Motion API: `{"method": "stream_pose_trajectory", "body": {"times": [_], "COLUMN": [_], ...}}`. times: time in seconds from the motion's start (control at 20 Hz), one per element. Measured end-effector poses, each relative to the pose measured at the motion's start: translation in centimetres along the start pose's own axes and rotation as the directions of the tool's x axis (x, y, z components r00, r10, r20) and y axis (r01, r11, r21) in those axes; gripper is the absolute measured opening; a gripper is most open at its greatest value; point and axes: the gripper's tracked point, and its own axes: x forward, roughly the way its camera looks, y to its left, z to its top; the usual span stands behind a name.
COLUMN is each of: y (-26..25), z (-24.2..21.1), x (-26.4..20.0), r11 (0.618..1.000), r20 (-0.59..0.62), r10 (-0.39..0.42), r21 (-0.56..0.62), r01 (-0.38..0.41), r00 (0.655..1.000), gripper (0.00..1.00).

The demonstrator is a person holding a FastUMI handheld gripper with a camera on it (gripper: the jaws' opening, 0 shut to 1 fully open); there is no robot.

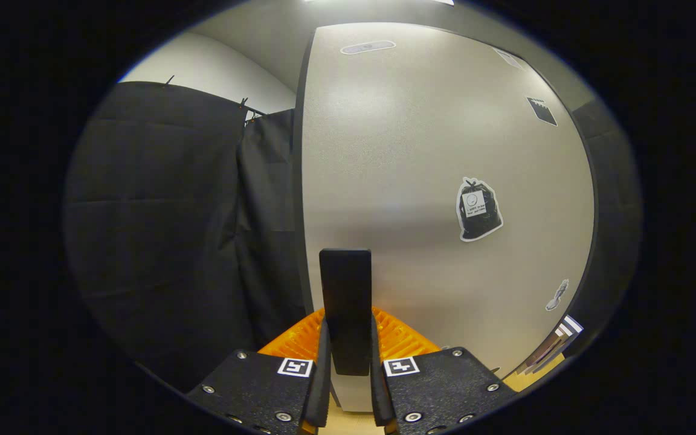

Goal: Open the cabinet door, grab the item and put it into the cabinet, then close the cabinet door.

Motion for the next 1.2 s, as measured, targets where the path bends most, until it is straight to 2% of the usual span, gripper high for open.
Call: {"method": "stream_pose_trajectory", "body": {"times": [0.35,1.2], "y": [0.5,-0.6], "z": [0.4,0.0], "x": [-2.9,-4.2], "r11": [0.999,0.993], "r20": [-0.012,-0.035], "r10": [0.051,0.112], "r21": [0.020,0.042], "r01": [-0.051,-0.111], "r00": [0.999,0.993], "gripper": [0.29,0.29]}}
